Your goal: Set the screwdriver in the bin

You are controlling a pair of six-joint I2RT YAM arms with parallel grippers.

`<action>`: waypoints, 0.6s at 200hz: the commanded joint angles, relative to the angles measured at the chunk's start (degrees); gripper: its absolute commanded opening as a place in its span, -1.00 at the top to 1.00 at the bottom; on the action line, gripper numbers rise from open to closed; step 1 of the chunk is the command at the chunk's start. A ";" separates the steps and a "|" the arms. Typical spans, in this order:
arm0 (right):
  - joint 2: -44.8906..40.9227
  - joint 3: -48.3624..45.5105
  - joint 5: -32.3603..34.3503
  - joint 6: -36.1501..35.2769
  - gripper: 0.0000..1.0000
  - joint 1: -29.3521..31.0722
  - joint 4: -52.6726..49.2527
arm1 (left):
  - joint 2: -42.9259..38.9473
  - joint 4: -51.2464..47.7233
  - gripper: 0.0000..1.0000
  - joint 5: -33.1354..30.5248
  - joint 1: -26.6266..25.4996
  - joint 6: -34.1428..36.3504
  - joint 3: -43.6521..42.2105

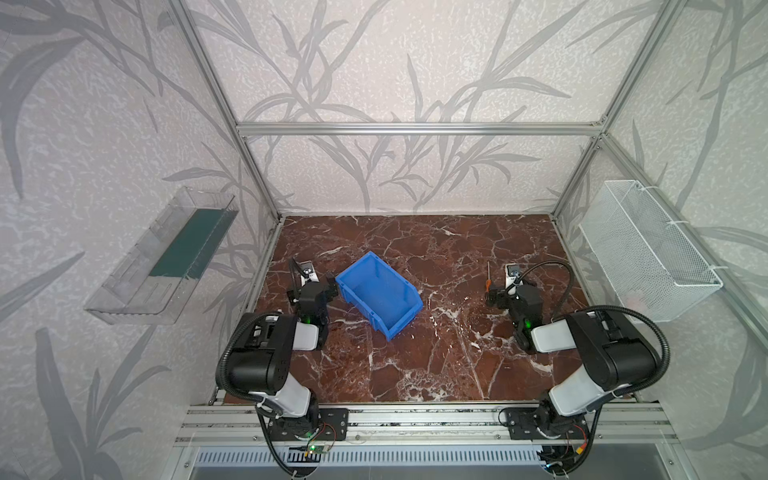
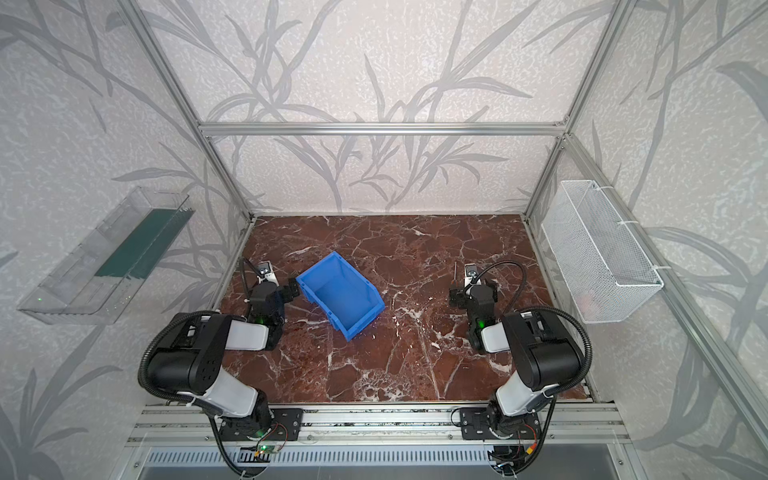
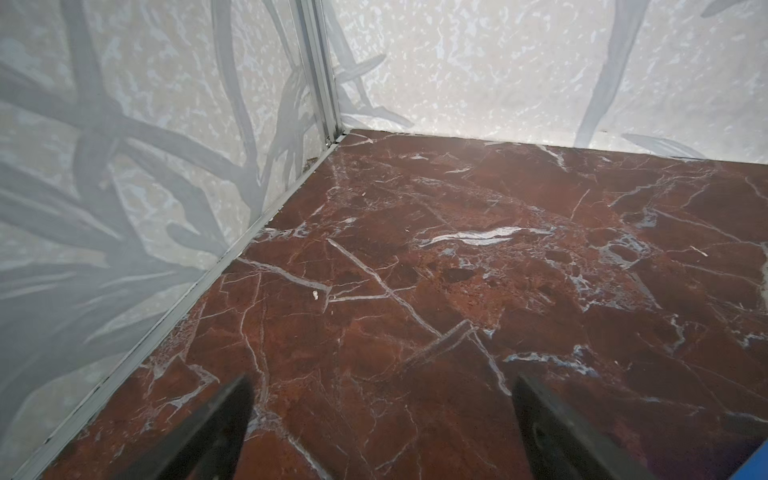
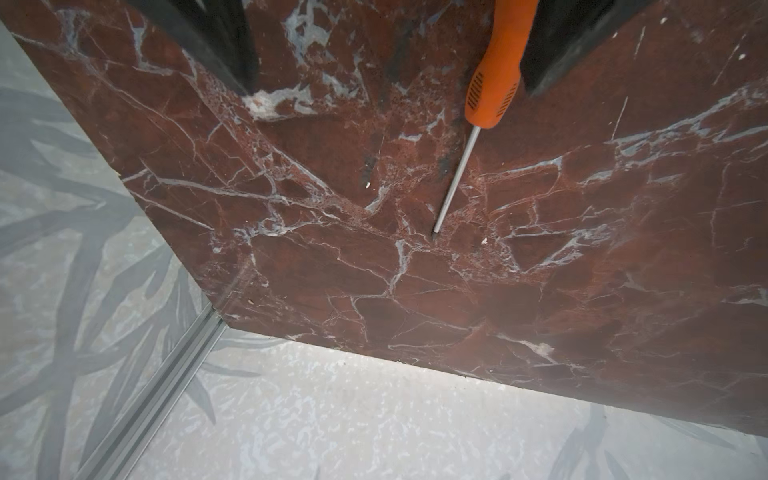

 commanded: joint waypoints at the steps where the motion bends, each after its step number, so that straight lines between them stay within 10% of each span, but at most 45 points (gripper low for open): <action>1: -1.32 0.84 -0.19 0.56 -0.98 -0.13 0.56 | -0.20 0.11 -0.98 -0.45 -0.01 0.03 0.45; 120: -1.24 0.84 -0.20 0.55 -0.98 -0.16 0.51 | -0.32 -0.57 -0.98 0.18 0.33 -0.45 0.62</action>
